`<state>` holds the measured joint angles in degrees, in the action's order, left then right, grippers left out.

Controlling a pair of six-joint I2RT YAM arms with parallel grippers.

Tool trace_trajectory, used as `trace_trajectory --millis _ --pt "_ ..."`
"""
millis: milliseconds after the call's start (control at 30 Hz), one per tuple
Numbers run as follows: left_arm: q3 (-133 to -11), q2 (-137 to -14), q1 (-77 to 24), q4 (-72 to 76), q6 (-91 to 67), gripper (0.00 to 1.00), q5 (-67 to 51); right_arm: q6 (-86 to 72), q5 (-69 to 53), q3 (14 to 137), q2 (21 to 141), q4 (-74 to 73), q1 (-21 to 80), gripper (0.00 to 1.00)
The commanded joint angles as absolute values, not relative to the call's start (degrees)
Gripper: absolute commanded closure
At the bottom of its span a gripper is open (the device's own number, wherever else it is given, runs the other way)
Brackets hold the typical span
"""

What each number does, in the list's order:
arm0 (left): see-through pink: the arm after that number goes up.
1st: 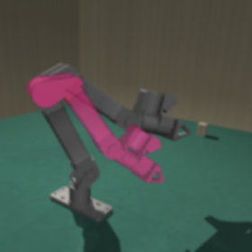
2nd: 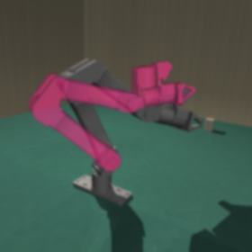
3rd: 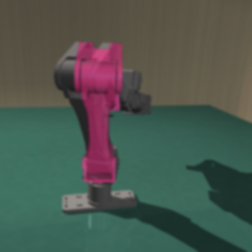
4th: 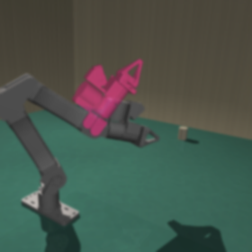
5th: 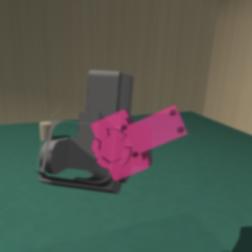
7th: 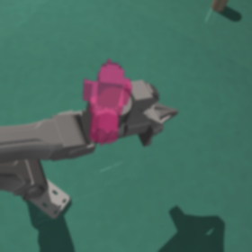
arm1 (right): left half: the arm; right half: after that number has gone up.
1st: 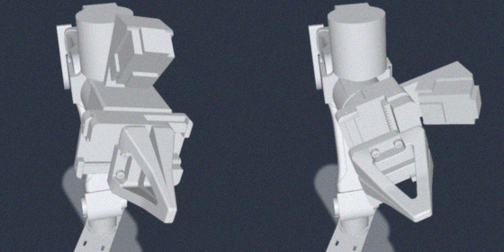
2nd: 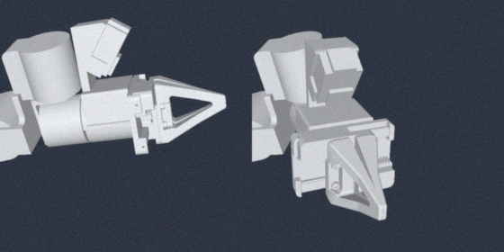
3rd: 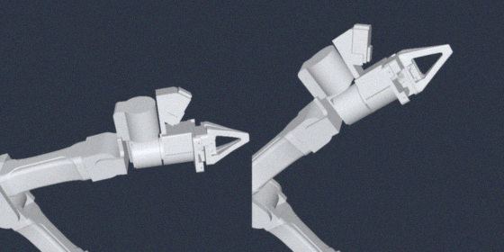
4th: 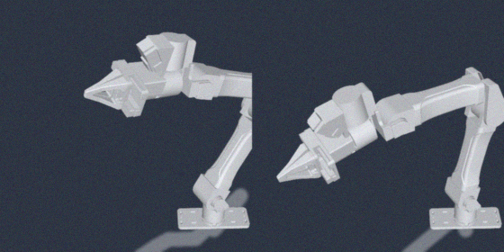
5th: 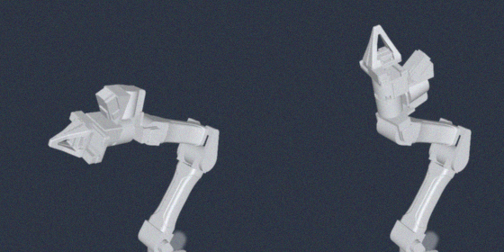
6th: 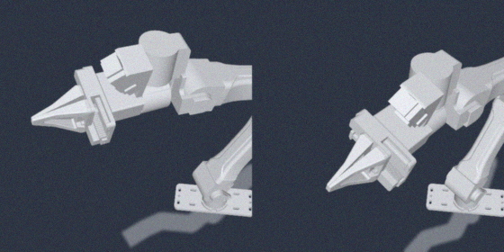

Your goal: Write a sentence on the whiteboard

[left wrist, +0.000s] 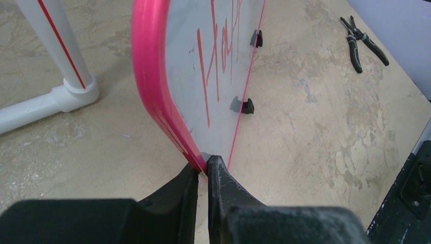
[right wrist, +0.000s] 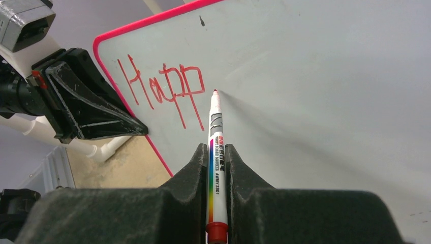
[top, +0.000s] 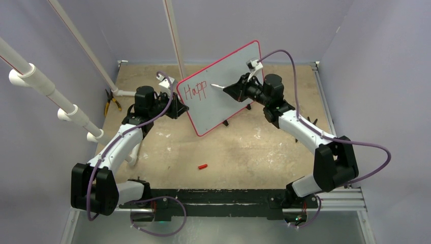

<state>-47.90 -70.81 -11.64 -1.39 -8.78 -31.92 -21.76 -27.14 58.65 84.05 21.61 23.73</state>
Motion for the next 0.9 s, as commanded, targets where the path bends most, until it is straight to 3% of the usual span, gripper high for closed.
trace_trajectory --millis 0,867 --pt "-48.9 -71.0 -12.0 0.1 -6.5 1.00 -30.2 -20.3 -29.3 62.1 84.5 24.5 24.0 1.00" --pt "-49.0 -71.2 -12.0 0.1 -6.9 1.00 -31.1 -20.6 -26.9 60.5 86.9 23.3 24.0 1.00"
